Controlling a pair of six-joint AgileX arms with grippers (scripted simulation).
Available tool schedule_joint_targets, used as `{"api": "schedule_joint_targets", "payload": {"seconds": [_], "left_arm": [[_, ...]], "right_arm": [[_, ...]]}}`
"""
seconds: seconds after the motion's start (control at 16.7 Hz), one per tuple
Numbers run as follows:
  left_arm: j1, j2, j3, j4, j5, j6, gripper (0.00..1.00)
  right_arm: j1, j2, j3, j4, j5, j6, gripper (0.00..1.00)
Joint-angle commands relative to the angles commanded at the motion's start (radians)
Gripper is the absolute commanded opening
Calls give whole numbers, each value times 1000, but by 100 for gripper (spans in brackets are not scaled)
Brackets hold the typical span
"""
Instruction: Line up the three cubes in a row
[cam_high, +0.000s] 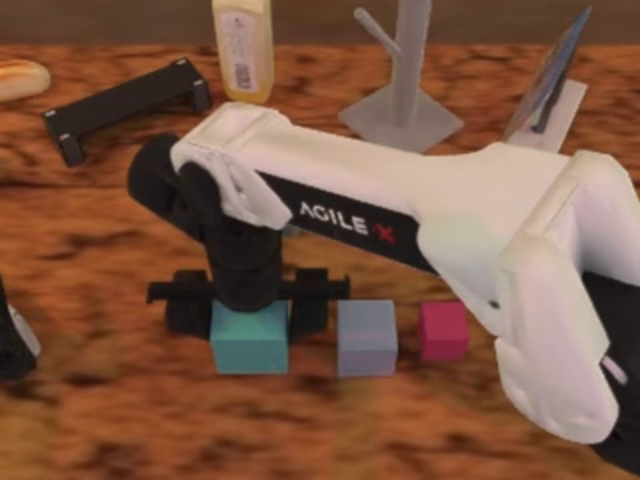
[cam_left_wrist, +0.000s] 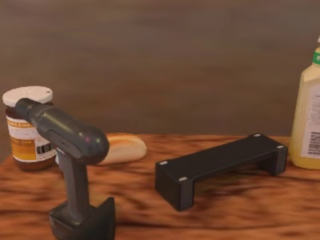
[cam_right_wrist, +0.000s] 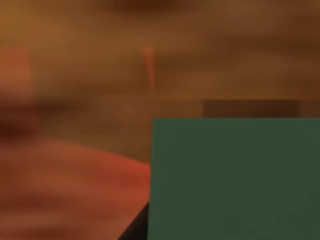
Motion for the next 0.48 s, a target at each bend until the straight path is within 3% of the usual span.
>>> {"api": "schedule_joint_targets", "payload": {"seconds": [0.06, 0.48], "left_arm": [[0, 0, 0, 0, 0, 0, 100], [0, 0, 0, 0, 0, 0, 100]], "right_arm": [[0, 0, 0, 0, 0, 0, 0], [0, 0, 0, 0, 0, 0, 53]]}}
